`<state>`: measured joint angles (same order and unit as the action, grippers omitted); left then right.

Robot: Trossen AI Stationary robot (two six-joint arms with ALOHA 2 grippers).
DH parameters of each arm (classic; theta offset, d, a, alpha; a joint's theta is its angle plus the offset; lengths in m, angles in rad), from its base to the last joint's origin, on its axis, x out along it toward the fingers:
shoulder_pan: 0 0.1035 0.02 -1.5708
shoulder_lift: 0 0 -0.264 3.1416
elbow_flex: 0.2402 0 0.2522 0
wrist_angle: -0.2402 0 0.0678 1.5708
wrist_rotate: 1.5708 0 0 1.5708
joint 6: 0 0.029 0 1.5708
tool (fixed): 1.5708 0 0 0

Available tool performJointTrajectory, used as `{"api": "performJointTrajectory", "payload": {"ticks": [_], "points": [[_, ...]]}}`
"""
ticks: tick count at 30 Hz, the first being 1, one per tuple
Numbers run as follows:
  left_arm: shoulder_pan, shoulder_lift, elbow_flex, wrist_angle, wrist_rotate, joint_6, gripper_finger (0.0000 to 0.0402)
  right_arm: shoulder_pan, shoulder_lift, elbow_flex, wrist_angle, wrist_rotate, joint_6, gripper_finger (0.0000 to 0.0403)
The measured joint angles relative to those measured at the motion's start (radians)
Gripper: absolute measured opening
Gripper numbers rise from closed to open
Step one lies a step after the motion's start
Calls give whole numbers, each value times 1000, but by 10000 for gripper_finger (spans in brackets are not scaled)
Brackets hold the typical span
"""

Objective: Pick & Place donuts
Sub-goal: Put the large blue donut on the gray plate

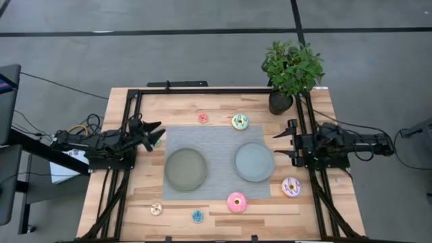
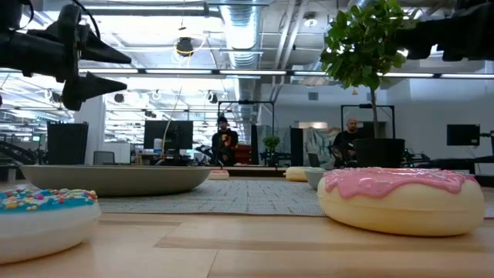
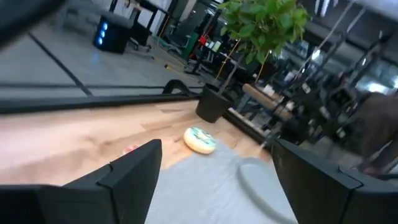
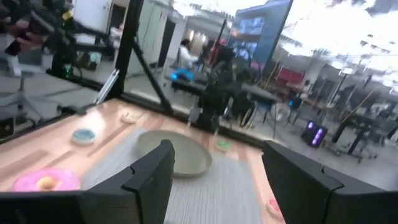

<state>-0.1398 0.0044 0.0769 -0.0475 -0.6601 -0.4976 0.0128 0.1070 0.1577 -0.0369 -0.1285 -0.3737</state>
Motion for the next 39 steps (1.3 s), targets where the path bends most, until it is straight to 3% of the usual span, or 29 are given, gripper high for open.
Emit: {"api": "performJointTrajectory", "payload": {"ticks": [5, 17, 34, 39], "points": [[0, 0, 0, -2, -5, 93, 298, 0, 152, 100, -82, 0, 0, 234], [0, 0, 0, -80, -10, 93, 298, 62, 556, 353, -89, -2, 0, 234], [0, 0, 2, -95, -2, 64, 298, 127, 757, 397, -80, -3, 1, 234], [0, 0, 2, -96, -2, 40, 298, 127, 802, 397, -74, -3, 105, 234]]}}
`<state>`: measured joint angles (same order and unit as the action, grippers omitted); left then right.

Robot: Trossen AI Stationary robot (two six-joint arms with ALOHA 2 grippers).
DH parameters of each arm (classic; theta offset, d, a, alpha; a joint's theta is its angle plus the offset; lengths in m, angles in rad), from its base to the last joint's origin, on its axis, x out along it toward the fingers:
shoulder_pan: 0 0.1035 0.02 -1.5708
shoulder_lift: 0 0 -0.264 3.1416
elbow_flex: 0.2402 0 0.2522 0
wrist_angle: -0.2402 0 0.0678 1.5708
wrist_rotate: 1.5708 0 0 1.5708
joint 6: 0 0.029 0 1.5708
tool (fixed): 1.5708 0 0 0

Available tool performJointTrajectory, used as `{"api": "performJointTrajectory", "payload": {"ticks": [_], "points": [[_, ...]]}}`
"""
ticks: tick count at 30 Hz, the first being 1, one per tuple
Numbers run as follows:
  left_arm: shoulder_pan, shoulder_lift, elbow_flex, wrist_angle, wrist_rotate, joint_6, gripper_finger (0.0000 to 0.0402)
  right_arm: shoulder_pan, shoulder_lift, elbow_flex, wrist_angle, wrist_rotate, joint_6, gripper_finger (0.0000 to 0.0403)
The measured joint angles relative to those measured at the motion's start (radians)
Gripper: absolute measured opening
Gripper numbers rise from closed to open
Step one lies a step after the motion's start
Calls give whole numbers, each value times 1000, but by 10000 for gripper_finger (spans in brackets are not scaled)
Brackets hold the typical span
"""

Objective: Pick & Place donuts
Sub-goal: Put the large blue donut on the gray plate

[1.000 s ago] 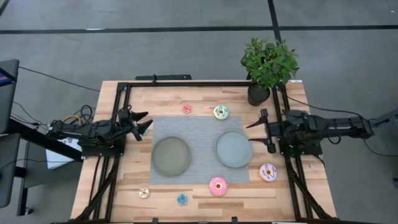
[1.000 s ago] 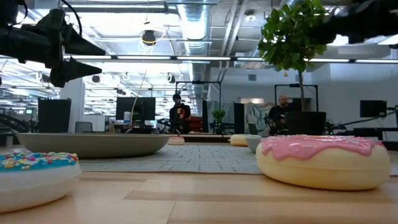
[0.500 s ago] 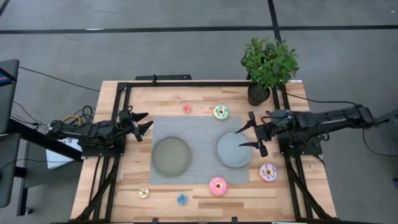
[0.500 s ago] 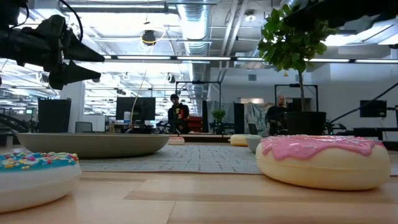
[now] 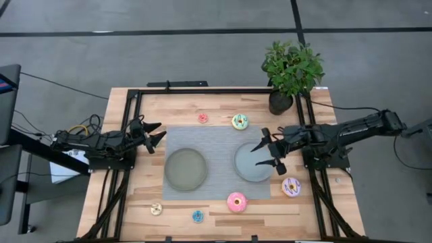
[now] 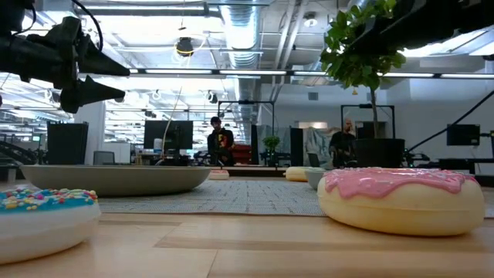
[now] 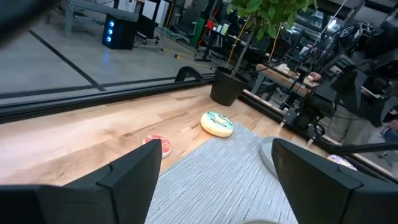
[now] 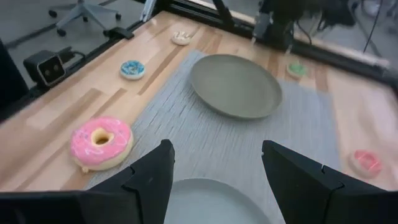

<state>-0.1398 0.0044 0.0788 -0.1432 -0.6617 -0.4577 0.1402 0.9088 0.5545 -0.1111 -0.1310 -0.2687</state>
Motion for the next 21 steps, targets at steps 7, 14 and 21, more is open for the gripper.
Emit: {"api": "performJointTrajectory", "payload": {"ticks": [7, 14, 21], "points": [[0, 0, 0, 0, 1, -2, 298, 24, 29, 0, 73, 0, 345, 234], [0, 0, 0, -1, 1, -2, 298, 21, 27, 0, 82, 0, 444, 234], [0, 0, 0, -1, 1, -2, 298, 24, 27, 0, 82, 0, 445, 234]]}}
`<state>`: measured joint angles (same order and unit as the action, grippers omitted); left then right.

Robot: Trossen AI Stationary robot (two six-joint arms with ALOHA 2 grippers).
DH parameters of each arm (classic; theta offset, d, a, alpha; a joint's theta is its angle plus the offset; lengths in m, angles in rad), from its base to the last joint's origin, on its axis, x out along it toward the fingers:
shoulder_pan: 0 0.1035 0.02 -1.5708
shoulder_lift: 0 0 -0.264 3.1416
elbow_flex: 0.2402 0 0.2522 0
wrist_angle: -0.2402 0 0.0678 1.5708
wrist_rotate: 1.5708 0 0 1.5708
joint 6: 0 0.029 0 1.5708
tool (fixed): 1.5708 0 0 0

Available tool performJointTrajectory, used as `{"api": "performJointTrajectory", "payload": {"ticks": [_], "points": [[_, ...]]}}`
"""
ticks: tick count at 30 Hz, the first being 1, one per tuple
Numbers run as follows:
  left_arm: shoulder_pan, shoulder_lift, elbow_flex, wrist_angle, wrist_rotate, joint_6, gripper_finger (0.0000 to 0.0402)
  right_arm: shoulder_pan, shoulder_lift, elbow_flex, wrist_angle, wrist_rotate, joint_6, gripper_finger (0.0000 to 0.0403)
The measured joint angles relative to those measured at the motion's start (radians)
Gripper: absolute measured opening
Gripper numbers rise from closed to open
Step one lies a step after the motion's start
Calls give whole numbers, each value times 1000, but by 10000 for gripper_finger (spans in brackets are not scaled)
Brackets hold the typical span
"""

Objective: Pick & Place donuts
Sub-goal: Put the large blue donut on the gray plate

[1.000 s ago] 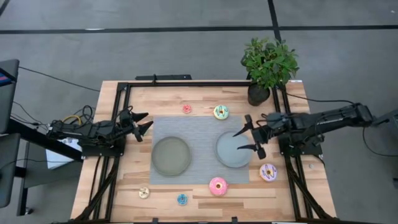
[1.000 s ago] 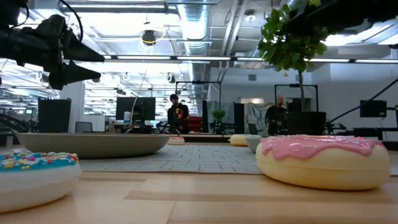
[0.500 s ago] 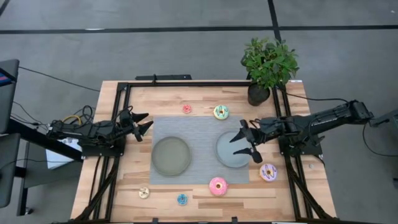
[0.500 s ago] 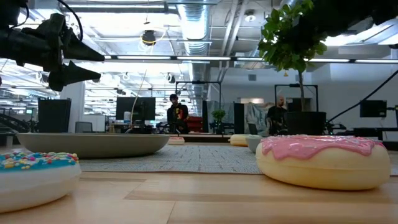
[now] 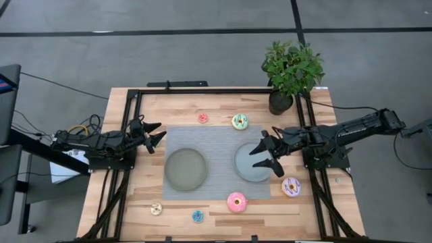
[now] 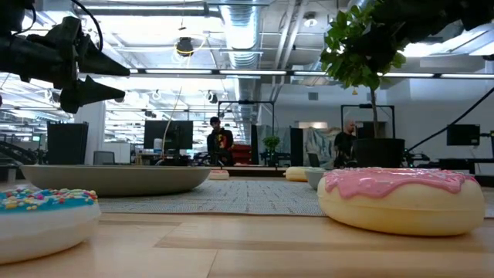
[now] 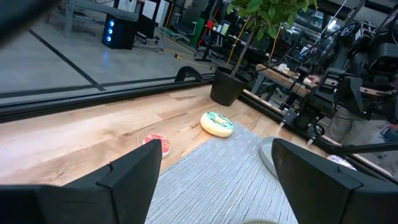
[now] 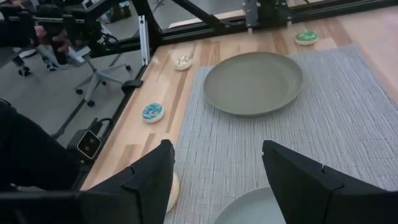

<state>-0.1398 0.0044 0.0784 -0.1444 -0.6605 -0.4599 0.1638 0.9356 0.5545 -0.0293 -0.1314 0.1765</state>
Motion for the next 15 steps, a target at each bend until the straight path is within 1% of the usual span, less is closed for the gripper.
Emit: {"api": "performJointTrajectory", "payload": {"ticks": [15], "points": [[0, 0, 0, 0, 0, 0, 298, 0, 0, 0, 0, 10, 1, 234]]}}
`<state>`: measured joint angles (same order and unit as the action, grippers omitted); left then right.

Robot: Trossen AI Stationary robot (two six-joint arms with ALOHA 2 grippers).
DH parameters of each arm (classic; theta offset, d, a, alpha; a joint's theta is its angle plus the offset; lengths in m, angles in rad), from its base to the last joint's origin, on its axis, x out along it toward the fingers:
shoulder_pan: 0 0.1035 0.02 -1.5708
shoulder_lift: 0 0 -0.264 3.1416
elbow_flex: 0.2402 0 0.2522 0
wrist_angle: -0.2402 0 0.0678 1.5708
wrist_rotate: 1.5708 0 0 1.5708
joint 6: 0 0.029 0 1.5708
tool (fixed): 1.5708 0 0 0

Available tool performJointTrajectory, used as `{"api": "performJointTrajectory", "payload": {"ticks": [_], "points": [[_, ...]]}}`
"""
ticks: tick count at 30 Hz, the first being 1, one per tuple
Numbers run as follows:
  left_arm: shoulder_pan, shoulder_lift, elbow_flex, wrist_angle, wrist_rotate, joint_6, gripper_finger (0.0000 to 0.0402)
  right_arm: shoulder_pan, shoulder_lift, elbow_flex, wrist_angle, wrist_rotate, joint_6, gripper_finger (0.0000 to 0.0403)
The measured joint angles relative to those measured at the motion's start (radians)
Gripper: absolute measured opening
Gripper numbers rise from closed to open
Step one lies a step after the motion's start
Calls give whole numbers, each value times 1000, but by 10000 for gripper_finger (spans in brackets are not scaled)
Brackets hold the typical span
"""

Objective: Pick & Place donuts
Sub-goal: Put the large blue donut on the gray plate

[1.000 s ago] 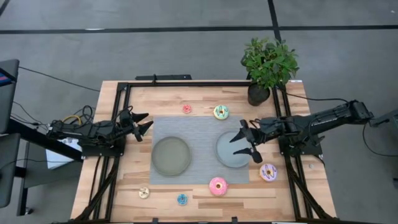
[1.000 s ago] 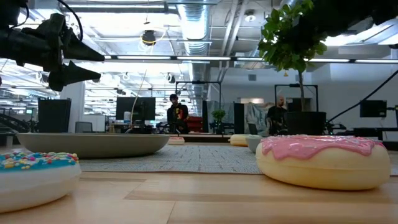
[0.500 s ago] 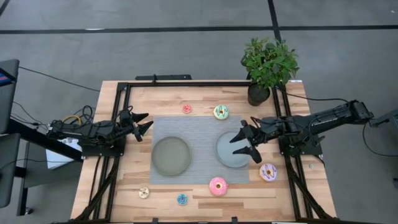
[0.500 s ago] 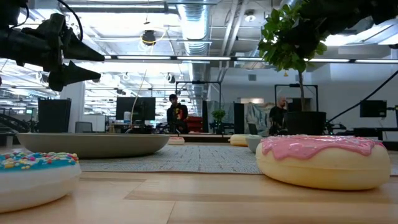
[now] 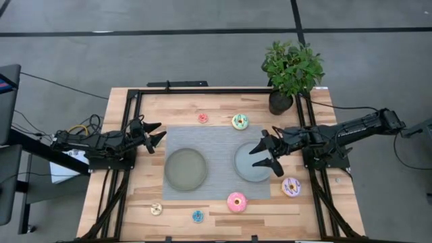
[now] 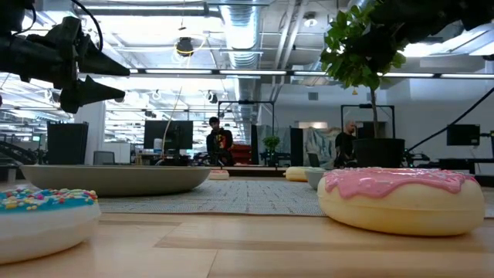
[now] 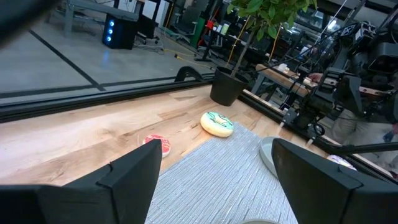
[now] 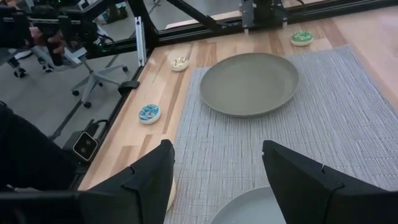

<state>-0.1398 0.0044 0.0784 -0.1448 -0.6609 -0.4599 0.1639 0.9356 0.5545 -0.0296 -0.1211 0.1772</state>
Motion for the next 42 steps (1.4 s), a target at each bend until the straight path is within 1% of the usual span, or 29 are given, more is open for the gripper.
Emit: {"api": "performJointTrajectory", "payload": {"ticks": [12, 19, 23, 25, 29, 31, 35, 39, 42], "points": [[0, 0, 0, 0, 0, 0, 298, 20, 65, 0, 6, -11, 0, 234], [0, 0, -1, 0, 0, 0, 298, 8, 116, 2, 5, 19, 0, 234], [0, 0, -1, 0, 0, 7, 298, 5, 133, 62, -76, 18, -1, 234], [0, 0, -1, 0, -1, 11, 298, 3, 133, 113, -168, 28, -29, 234], [0, 0, -1, 0, -1, 13, 298, -4, 151, 212, -349, 110, -119, 234], [0, 0, -1, -1, -1, 13, 298, -16, 166, 254, -423, 146, -126, 234], [0, 0, -1, -2, -2, 14, 298, -47, 221, 313, -501, 182, -125, 234], [0, 2, -1, -3, -2, 14, 298, -74, 283, 356, -540, 228, -125, 234], [0, 2, -1, -4, -2, 14, 298, -89, 330, 374, -543, 233, -125, 234]]}}
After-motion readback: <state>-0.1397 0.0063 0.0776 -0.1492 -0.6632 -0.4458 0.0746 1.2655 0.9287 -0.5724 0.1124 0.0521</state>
